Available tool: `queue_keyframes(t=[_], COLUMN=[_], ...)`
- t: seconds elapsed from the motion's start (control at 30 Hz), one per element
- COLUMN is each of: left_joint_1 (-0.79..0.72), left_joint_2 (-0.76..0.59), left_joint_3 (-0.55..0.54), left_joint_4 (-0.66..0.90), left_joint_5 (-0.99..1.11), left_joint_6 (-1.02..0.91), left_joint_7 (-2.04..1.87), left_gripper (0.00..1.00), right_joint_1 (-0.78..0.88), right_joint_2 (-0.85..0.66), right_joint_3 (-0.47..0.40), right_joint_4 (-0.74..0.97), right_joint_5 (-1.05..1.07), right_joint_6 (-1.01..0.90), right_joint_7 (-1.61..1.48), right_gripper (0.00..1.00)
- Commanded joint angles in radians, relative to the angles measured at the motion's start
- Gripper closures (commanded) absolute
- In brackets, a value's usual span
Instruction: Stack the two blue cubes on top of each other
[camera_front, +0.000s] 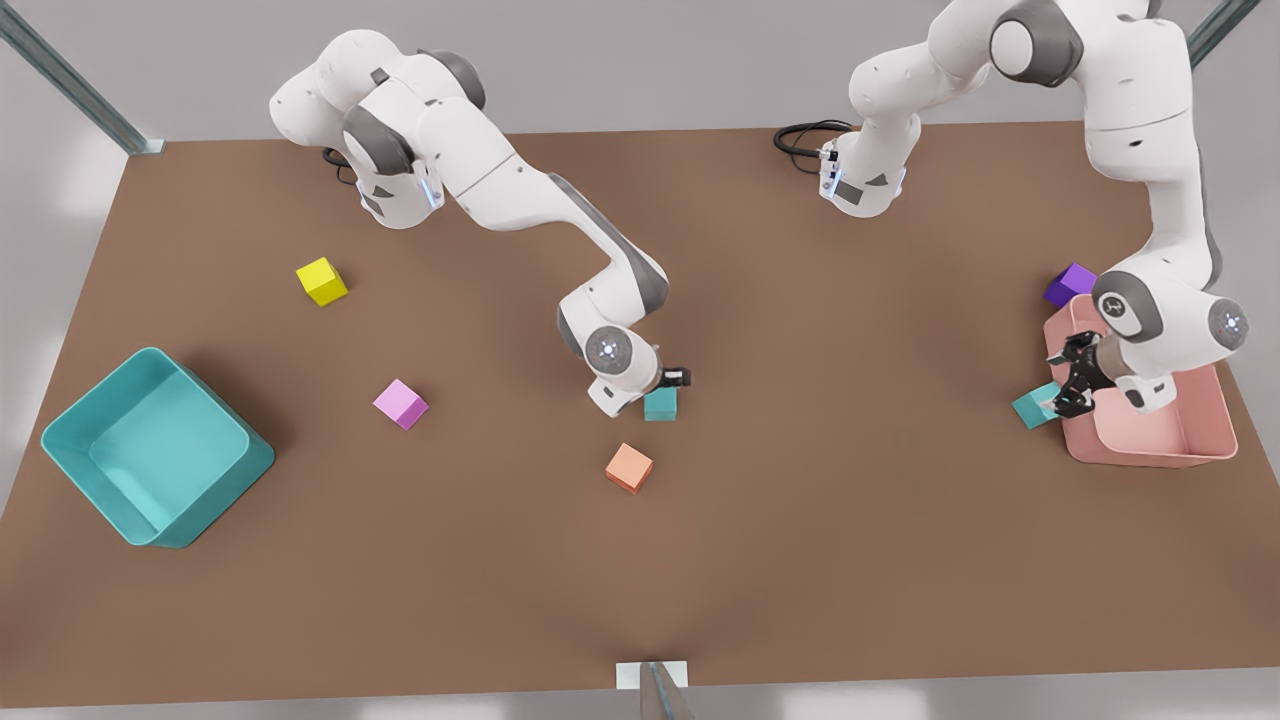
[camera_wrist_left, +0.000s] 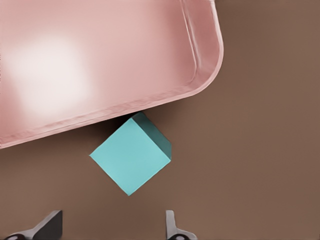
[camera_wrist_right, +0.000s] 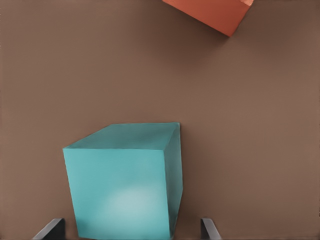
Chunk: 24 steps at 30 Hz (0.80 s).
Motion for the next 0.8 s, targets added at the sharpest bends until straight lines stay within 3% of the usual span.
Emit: queue_keyframes(t=[0.0, 0.13, 0.23, 0.3, 0.37, 0.43, 0.5, 0.57, 0.77], left_joint_1=[0.000, 0.000, 0.000, 0.001, 0.004, 0.006, 0.004, 0.004, 0.006], left_joint_2=[-0.001, 0.004, 0.019, 0.034, 0.051, 0.053, 0.054, 0.068, 0.090], left_joint_3=[0.002, 0.002, 0.002, 0.002, 0.002, 0.002, 0.002, 0.002, 0.000], left_joint_4=[-0.013, -0.039, -0.039, -0.038, -0.035, -0.035, -0.035, -0.032, -0.027], left_joint_5=[-0.015, -0.017, -0.015, -0.017, -0.047, -0.047, -0.046, -0.046, -0.047], left_joint_6=[0.139, 0.161, 0.188, 0.191, 0.214, 0.214, 0.214, 0.226, 0.251], left_joint_7=[-0.605, -0.600, -0.600, -0.600, -0.603, -0.602, -0.602, -0.602, -0.602], left_gripper=[0.00, 0.00, 0.00, 0.00, 0.00, 0.00, 0.00, 0.00, 0.00], right_joint_1=[-0.010, -0.076, -0.330, -0.480, -0.654, -0.634, -0.625, -0.616, -0.610], right_joint_2=[-0.022, -0.226, -0.297, -0.281, -0.249, -0.402, -0.615, -0.718, -0.682], right_joint_3=[0.001, 0.003, 0.000, 0.001, 0.001, 0.040, 0.067, 0.072, 0.070], right_joint_4=[0.002, -0.008, -0.002, -0.004, 0.007, 0.208, 0.093, 0.012, -0.031], right_joint_5=[-0.005, -0.003, -0.026, -0.215, -0.371, -0.491, -0.488, -0.493, -0.490], right_joint_6=[0.004, -0.151, -0.609, -0.772, -0.783, -0.921, -0.916, -0.849, -0.864], right_joint_7=[0.371, 0.362, 0.030, -0.156, -0.464, -0.641, -0.655, -0.710, -0.702], right_gripper=[0.00, 0.00, 0.00, 0.00, 0.00, 0.00, 0.00, 0.00, 0.00])
